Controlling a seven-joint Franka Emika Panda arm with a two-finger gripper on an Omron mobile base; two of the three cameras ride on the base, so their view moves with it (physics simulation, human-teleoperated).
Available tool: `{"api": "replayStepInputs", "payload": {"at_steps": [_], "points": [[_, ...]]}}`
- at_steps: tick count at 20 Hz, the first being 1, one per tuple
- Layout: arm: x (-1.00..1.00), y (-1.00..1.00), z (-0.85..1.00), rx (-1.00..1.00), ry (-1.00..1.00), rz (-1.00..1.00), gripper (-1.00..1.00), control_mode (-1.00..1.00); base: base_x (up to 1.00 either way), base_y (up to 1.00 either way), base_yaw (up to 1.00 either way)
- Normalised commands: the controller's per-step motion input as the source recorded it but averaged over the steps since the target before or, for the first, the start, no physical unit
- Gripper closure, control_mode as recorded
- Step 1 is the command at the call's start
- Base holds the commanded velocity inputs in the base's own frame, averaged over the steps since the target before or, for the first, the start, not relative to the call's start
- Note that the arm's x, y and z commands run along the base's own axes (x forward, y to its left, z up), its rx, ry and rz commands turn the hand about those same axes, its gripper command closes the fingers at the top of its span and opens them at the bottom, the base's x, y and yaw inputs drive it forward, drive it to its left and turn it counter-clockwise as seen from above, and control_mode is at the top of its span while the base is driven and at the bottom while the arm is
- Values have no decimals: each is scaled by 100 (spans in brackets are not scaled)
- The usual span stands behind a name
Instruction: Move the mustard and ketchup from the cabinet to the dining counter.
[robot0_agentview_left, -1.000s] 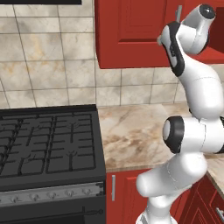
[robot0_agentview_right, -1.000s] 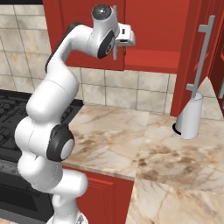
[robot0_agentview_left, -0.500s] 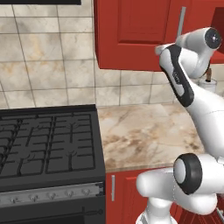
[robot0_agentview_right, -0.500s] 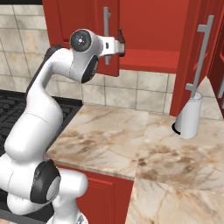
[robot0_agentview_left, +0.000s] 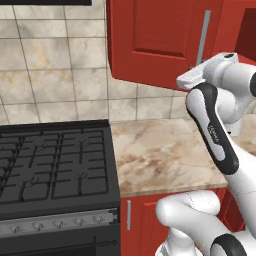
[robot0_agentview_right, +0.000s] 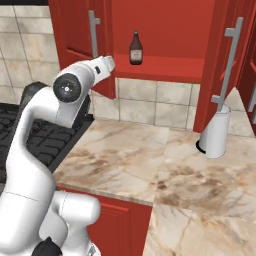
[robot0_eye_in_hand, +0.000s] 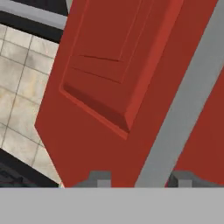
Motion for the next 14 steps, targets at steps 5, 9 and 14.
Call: {"api": "replayStepInputs", "payload": {"at_steps": [5,9,14], "points": [[-100,100,31,-32,0,11,100,-100,0,0,0],[-100,100,25,-35,0,9,100,-100,0,0,0],[-99,94,35,-25,3,5,-100,-100,0,0,0]]}}
